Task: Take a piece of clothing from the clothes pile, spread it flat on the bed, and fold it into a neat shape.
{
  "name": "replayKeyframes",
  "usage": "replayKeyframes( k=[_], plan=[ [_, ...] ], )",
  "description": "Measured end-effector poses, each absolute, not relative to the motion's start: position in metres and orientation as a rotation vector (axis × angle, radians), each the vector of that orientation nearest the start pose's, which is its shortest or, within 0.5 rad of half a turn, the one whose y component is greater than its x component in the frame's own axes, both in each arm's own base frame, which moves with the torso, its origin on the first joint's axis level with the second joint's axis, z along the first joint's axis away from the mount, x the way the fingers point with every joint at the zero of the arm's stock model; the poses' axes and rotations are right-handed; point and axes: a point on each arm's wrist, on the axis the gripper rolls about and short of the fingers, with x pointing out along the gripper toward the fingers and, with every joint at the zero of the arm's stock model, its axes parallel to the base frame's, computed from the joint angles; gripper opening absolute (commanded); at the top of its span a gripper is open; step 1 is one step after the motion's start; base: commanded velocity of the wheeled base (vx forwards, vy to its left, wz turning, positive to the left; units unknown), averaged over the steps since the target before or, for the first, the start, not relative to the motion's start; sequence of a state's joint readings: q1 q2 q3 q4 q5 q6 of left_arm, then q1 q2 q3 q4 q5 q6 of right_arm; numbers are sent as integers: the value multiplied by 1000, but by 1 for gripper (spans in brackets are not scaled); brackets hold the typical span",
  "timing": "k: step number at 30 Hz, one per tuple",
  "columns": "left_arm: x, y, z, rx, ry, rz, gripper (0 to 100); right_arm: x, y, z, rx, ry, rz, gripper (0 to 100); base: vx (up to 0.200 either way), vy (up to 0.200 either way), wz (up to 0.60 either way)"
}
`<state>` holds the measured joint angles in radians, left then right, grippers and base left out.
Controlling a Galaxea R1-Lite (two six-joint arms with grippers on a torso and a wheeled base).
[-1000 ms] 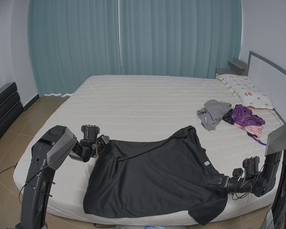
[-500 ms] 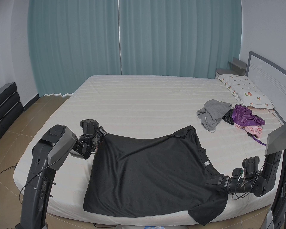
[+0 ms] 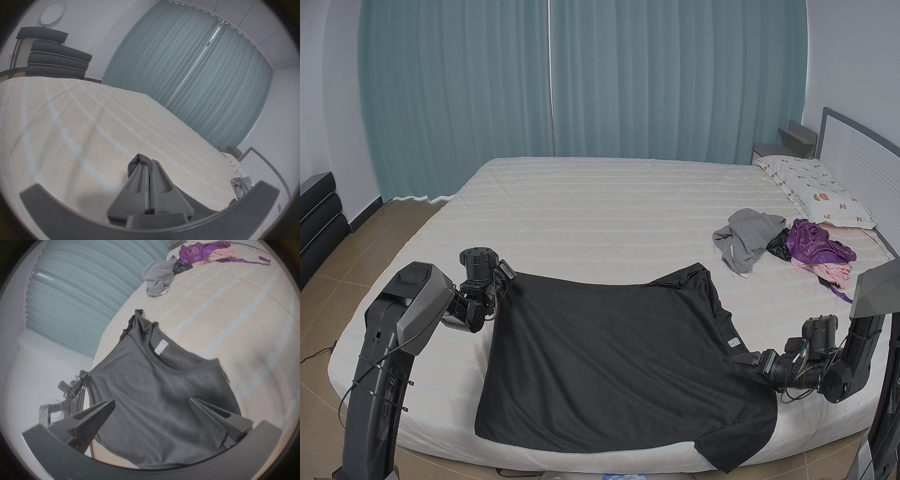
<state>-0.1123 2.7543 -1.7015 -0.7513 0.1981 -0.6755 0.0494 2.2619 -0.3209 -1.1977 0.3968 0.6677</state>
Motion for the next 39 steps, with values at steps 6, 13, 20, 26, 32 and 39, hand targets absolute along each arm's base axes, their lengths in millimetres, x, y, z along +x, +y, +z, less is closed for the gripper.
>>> replayKeyframes(
  k=[6,13,20,26,32,39],
  plan=[
    [522,-51,-35,-623,266,194,0,315,37,-16,722,727,112,100,0,0,0],
    [522,-40,-30,-633,254,217,0,375,57,0,693,613,93,100,0,0,0],
    [522,-25,-25,-643,235,243,0,434,72,1,663,521,11,100,0,0,0],
    [523,-11,-20,-651,216,265,0,468,82,-18,637,499,-34,100,0,0,0],
    [523,-5,-20,-653,216,277,0,491,87,-48,567,488,-26,100,0,0,0],
    [522,-4,-22,-651,224,283,0,511,90,-60,556,440,-8,100,0,0,0]
  ],
)
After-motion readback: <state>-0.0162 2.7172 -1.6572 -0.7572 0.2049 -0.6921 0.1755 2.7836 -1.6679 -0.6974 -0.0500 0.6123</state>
